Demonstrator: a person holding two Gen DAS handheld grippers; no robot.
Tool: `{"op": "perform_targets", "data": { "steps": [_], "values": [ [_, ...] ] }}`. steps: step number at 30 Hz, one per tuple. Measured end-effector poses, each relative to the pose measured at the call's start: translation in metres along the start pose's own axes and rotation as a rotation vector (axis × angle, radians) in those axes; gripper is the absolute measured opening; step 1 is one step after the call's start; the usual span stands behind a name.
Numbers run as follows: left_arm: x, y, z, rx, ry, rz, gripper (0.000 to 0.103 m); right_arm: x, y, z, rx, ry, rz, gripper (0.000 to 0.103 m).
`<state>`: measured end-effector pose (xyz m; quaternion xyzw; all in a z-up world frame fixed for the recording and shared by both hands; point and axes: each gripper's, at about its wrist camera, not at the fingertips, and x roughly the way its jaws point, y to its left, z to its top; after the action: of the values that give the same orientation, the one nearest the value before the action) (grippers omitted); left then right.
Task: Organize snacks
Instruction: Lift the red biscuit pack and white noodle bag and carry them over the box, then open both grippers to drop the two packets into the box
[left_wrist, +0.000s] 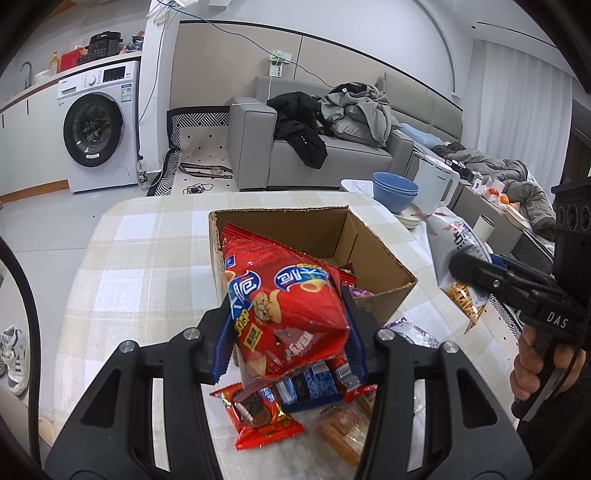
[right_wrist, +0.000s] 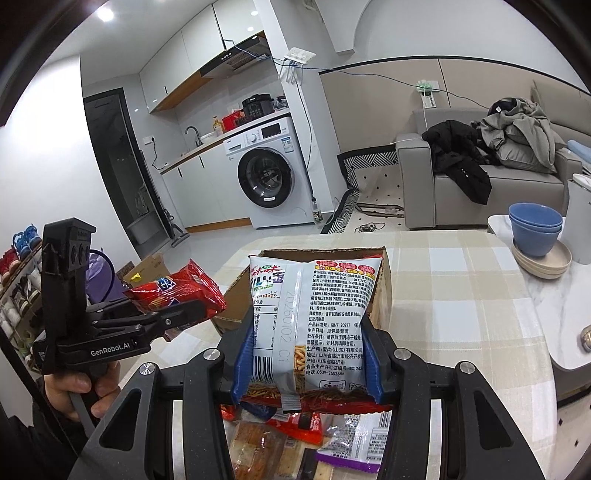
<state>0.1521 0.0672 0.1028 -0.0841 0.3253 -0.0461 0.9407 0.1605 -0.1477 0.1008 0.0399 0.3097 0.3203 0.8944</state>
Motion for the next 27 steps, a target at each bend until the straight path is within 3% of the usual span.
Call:
{"op": "perform_targets", "data": {
  "steps": [27],
  "values": [
    [0.027, -0.007, 0.015, 0.029, 0.016, 0.000, 0.047, 0.059, -0.004, 0.006, -0.077, -0.004, -0.058, 0.049]
  ]
}}
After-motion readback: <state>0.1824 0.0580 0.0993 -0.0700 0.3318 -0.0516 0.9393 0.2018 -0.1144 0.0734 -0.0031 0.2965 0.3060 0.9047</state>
